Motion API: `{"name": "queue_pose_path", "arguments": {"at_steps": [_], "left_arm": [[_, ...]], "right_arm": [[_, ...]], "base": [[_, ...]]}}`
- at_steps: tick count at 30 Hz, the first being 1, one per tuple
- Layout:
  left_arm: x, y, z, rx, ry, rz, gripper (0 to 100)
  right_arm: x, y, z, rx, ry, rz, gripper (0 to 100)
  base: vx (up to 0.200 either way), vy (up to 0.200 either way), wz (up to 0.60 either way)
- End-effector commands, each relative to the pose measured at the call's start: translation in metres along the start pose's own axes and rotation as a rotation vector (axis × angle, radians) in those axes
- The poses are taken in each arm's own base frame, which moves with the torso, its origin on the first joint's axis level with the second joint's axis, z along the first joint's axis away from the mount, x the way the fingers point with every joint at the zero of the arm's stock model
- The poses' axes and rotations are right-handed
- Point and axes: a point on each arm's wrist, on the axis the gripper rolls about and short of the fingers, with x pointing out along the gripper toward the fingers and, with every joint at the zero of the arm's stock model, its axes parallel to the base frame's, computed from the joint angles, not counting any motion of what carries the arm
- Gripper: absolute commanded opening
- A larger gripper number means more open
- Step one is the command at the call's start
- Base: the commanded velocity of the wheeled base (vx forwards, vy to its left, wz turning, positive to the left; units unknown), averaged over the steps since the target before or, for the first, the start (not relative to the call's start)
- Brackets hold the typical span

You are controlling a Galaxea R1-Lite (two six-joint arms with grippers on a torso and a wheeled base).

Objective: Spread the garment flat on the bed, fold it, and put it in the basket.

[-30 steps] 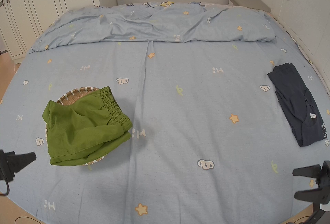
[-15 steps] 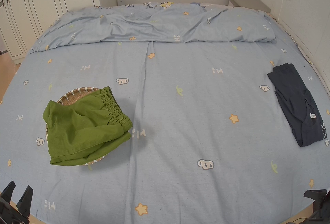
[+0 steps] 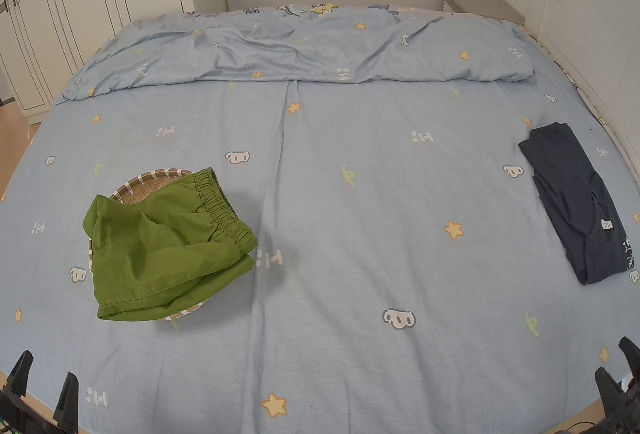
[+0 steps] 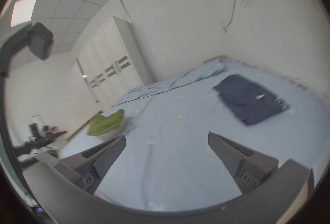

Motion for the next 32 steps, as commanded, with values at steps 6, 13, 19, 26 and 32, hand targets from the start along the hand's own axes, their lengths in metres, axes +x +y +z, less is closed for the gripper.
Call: {"name": "queue_pose_path", "arguments": {"at_steps": [6,13,19,26,32], "left_arm": [[-0.0003,0.0017,-0.0086,0.059,0.024,0.054,100],[-0.0002,0.0006,-0.0088,0.073,0.028,0.007,100],[-0.0002,0.0006,-0.0088,0.069,0.028,0.007,100],[-0.0002,0.0006,-0.0088,0.067,0.028,0.004,100],[-0.0002,0.0006,-0.0088,0.069,0.028,0.004,100]], "right_arm": [[0.0068,-0.0119,-0.0159,-0.254,-0.077,-0.286,100],[0.0085,-0.0127,-0.0169,-0.215,-0.044,-0.297,100],[0.0071,-0.0124,-0.0170,-0.220,-0.067,-0.289,100],[0.0067,-0.0122,-0.0164,-0.219,-0.080,-0.288,100],[0.0069,-0.0122,-0.0163,-0.218,-0.077,-0.290,100]], "base": [[0.000,0.000,0.00],[0.000,0.000,0.00],[0.000,0.000,0.00],[0.000,0.000,0.00],[0.000,0.000,0.00]]}}
